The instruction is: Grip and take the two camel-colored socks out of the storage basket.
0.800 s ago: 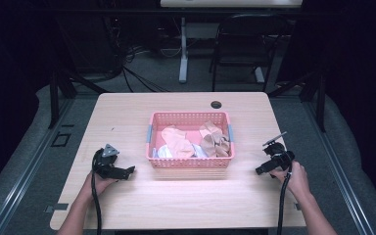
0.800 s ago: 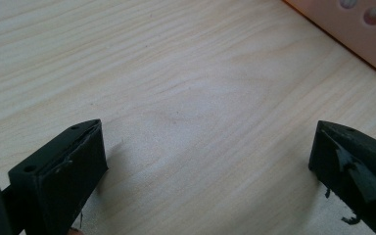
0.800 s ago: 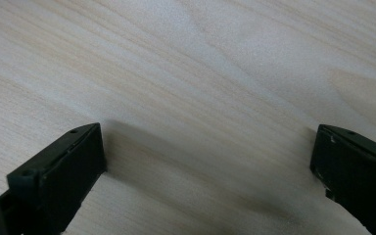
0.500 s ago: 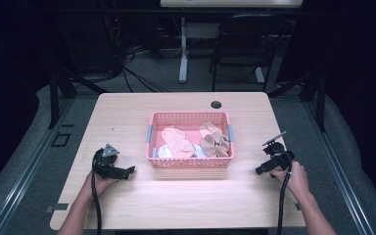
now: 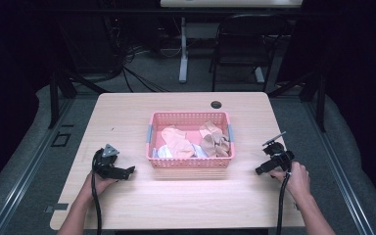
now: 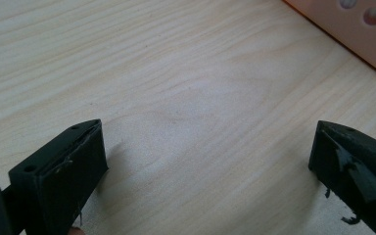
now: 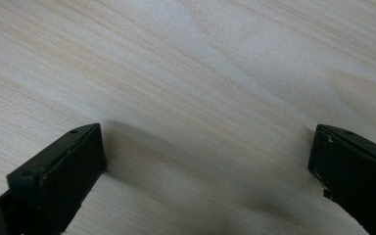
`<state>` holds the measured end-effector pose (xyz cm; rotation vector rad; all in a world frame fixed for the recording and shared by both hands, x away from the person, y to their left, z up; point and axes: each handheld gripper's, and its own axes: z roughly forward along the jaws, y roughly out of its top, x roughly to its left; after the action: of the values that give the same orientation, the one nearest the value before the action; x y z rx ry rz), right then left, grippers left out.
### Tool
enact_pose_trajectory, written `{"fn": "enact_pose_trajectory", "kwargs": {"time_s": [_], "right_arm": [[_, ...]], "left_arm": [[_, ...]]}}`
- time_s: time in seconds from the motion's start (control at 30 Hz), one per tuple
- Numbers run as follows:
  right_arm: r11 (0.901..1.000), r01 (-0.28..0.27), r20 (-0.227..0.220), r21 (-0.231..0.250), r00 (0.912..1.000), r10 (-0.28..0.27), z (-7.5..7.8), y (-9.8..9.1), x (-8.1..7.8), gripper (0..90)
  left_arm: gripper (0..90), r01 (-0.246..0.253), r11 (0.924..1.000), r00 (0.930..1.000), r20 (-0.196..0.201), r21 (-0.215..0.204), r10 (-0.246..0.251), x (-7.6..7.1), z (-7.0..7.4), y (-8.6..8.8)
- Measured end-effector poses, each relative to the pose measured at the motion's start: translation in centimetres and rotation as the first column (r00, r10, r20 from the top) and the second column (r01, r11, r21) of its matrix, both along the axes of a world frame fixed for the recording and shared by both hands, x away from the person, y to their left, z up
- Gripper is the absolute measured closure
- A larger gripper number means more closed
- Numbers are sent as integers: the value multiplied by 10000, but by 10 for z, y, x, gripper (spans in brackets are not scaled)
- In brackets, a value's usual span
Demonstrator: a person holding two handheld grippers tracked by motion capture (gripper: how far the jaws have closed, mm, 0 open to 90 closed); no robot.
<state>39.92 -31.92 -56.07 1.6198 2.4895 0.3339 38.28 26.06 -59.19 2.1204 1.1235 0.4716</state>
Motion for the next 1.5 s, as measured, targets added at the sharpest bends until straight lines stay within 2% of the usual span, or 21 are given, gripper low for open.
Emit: {"fn": "enact_pose_trajectory", "kwargs": {"time_s": [0.17,0.27,0.33,0.37,0.4,0.43,0.5,0.53,0.6,0.7,0.73,0.77,0.83,1.03,1.07,1.1,1.13,1.23,1.27,1.33,1.5], "right_arm": [[9998,-204,-163,10,9997,204,0,1,3,0],[9989,-405,-419,-245,9983,394,1,2,5,0],[9996,-250,-457,-142,9987,243,1,2,6,0],[9984,-454,-587,-324,9973,434,5,1,7,0],[9999,-86,-84,105,9999,87,4,2,5,0],[9984,-458,-440,-331,9980,443,11,0,7,0],[9986,-471,-379,-240,9982,462,15,0,6,0],[9991,-415,-225,109,9989,417,23,0,6,0],[9989,-438,-8,142,9990,438,30,1,5,0],[9983,-553,38,205,9985,553,39,3,4,0],[9984,-402,178,390,9991,395,40,5,3,0],[9978,-609,-59,272,9981,611,43,5,5,0],[9973,-607,13,407,9982,607,47,8,4,0],[9941,-987,-335,450,9944,1003,62,18,4,0],[9931,-1079,-192,459,9939,1089,65,19,4,0],[9902,-1176,-167,749,9927,1192,74,24,4,0],[9904,-1151,14,769,9933,1154,78,27,3,0],[9889,-1372,145,576,9905,1366,86,32,3,0],[9864,-1472,242,733,9890,1458,92,38,3,0],[9846,-1654,293,572,9860,1639,99,45,4,0],[9763,-2064,464,646,9779,2037,118,63,9,0]], "left_arm": [[3,-1,10000,10000,0,-5,1,0,0,0],[3,38,10000,10000,4,1,-38,0,0,0],[3,60,10000,10000,18,-3,-60,0,0,0],[3,61,10000,10000,17,-4,-61,0,0,0],[3,60,10000,10000,16,-4,-60,0,0,0],[3,60,10000,10000,17,-6,-60,0,0,0],[3,63,10000,10000,19,-3,-63,0,0,0],[3,64,10000,10000,16,-5,-64,0,0,0],[3,64,10000,10000,17,1,-64,0,0,0],[3,65,10000,10000,17,-1,-65,0,0,0],[3,63,10000,10000,19,-2,-63,0,0,0],[3,63,10000,10000,19,-2,-63,0,0,0],[3,63,10000,10000,18,-2,-63,0,0,0],[3,61,10000,10000,19,-8,-61,0,0,0],[3,59,10000,10000,19,-7,-59,0,0,0],[3,57,10000,10000,19,-9,-57,0,0,0],[3,58,10000,10000,19,-11,-58,0,0,0],[3,60,10000,10000,18,-12,-60,0,0,0],[3,64,10000,10000,16,-10,-64,0,0,0],[3,65,10000,10000,17,-10,-65,0,0,0],[3,63,10000,10000,16,-15,-63,0,0,0]]}}
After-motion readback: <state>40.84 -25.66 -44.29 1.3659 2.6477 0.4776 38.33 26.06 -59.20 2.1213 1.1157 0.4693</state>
